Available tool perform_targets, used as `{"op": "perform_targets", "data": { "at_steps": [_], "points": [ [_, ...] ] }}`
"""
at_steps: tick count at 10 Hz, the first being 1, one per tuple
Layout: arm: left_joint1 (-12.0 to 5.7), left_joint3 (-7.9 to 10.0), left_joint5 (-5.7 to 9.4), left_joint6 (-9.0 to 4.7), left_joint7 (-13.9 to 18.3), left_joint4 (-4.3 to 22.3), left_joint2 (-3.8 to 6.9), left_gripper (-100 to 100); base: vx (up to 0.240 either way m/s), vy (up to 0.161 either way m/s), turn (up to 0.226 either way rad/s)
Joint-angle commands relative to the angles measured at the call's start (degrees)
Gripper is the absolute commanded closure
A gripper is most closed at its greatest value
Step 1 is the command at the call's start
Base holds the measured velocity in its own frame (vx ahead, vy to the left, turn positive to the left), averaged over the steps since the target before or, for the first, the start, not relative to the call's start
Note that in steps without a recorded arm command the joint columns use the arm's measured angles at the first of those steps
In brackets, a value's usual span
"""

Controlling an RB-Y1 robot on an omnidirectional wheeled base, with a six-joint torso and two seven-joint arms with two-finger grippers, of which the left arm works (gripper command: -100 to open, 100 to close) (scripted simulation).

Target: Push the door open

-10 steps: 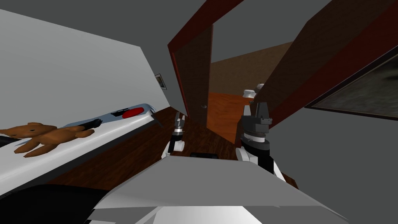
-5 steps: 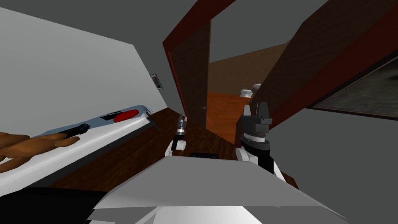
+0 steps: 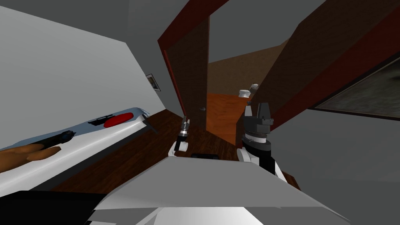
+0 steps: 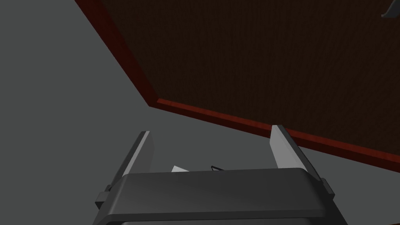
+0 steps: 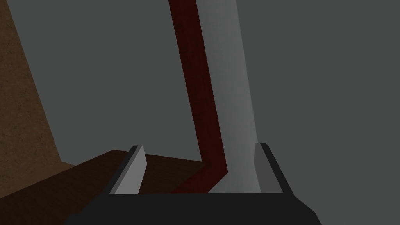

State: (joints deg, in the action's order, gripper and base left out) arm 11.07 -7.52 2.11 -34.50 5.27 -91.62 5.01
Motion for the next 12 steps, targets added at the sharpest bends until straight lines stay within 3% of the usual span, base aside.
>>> {"op": "perform_targets", "data": {
  "at_steps": [1,3,4,12],
  "points": [
    [-1.49,-0.11,0.08,-0.35,0.08,2.86,0.20,-100,0.081,0.042,-0.086],
    [-2.84,-0.43,0.11,-1.09,0.07,6.24,0.36,-100,0.099,0.031,-0.087],
    [-2.84,-0.43,0.11,-1.09,0.07,6.44,0.36,-100,0.059,0.031,-0.025],
    [-8.18,-1.68,0.20,-4.06,0.05,19.95,0.70,-100,0.085,0.036,-0.080]
  ]
}}
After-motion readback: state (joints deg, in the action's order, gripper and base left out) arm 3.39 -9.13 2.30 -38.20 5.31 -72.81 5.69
